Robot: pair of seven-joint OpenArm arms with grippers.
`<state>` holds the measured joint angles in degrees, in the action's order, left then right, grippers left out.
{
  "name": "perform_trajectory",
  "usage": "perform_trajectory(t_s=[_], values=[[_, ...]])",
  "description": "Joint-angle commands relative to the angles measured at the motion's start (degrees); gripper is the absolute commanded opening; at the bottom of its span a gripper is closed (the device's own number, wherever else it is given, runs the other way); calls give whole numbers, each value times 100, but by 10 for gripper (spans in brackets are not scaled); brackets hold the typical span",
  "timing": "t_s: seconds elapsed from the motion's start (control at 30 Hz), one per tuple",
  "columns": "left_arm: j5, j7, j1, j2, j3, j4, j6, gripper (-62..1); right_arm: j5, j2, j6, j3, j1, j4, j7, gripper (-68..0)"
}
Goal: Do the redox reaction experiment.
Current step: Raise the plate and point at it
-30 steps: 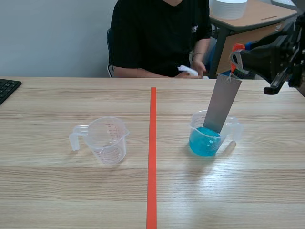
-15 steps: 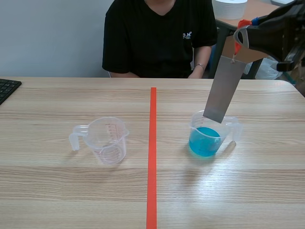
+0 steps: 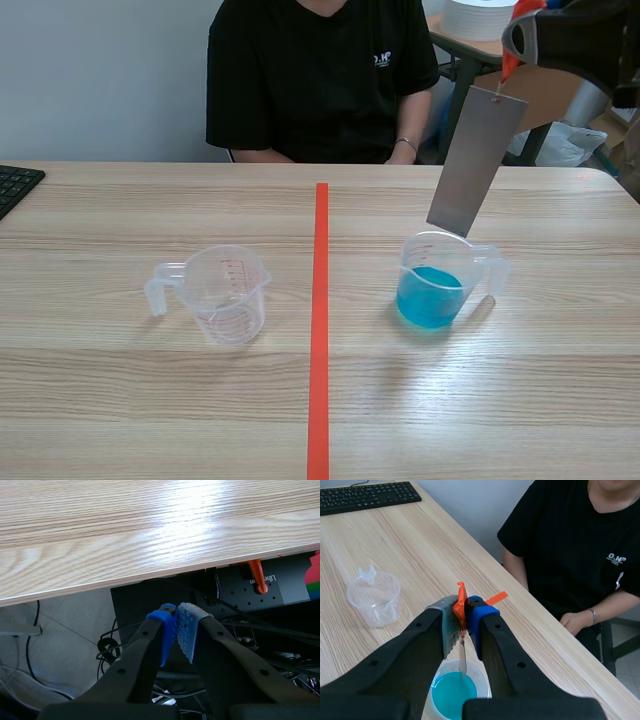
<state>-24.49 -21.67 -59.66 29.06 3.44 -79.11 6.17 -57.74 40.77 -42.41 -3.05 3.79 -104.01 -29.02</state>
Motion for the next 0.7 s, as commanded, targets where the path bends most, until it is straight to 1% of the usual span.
perform_trajectory(t_s=[0.0, 0.13, 0.23, 0.37, 0.57, 0.67], values=[[7, -83, -17, 20, 28, -35, 39, -560, -103, 96, -31, -81, 81, -81, 59, -662], [7, -92, -33, 125, 28, -42, 44, -560, -105, 96, -31, -81, 81, -81, 61, -662], [2, -127, -33, 404, 28, -48, 61, -560, -105, 96, -31, -81, 81, -81, 61, -662], [-48, -306, -31, 977, 28, -131, 63, -560, -105, 94, -31, -81, 81, -81, 61, -662], [-199, -492, 116, 2015, 28, -481, 144, -560, -105, 87, -31, -81, 81, -81, 63, -662], [-212, -426, 527, 2422, 28, -514, 393, -560, -103, 76, -31, -81, 81, -81, 61, -662]])
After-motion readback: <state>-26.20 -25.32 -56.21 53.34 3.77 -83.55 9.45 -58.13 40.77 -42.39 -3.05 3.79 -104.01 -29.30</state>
